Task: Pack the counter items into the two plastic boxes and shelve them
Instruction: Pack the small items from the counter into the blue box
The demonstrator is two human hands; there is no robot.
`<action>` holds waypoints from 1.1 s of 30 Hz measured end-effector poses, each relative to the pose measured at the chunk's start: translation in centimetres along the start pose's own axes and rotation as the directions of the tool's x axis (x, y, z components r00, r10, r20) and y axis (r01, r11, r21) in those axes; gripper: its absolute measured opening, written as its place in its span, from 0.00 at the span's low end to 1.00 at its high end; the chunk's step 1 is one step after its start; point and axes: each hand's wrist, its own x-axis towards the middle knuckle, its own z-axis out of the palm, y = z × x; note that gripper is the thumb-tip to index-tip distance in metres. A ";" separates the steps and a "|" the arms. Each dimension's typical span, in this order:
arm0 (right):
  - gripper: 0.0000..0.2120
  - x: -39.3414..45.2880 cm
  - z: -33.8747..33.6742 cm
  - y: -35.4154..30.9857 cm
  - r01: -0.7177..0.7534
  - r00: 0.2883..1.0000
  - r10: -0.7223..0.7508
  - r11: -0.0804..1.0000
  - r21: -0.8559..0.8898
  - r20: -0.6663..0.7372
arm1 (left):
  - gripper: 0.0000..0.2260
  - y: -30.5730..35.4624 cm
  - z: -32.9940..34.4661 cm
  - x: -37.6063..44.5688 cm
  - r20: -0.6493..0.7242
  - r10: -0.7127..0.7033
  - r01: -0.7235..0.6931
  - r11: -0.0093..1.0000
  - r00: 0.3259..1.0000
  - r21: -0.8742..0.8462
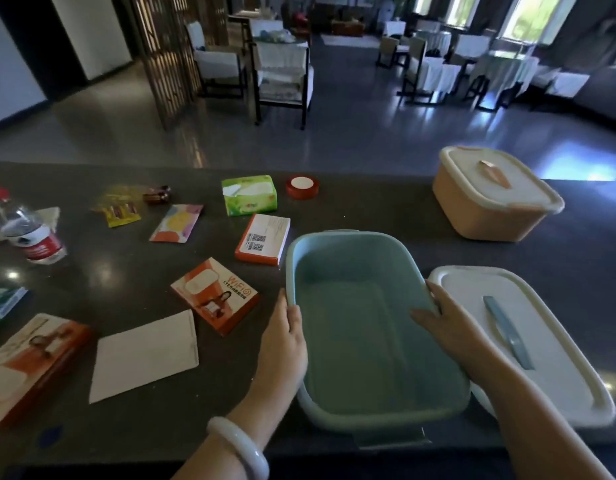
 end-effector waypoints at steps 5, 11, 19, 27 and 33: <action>0.27 -0.2 0.0 -0.2 -0.037 0.999 0.037 0.999 0.031 -0.008 | 0.22 -0.1 0.0 -0.1 0.003 0.007 -0.007 1.000 1.000 -0.023; 0.24 1.7 -0.3 -2.0 0.008 0.993 -0.028 0.986 -0.167 -0.119 | 0.21 -0.8 -1.9 1.0 0.051 -0.037 0.038 0.999 0.998 -0.011; 0.22 3.6 6.7 -12.8 0.462 0.885 -0.452 0.829 -0.315 0.108 | 0.16 -3.8 -7.9 2.0 -0.126 -0.150 0.168 0.975 0.981 0.146; 0.22 2.2 19.6 -17.9 0.603 0.713 -0.328 0.737 -0.305 0.619 | 0.14 -10.3 -15.1 1.4 -0.282 -0.253 0.344 0.873 0.925 0.346; 0.33 3.6 25.9 -17.9 0.445 0.822 -0.024 0.650 -0.616 0.569 | 0.30 -12.7 -20.2 4.2 -0.136 -0.069 0.142 0.732 0.988 0.667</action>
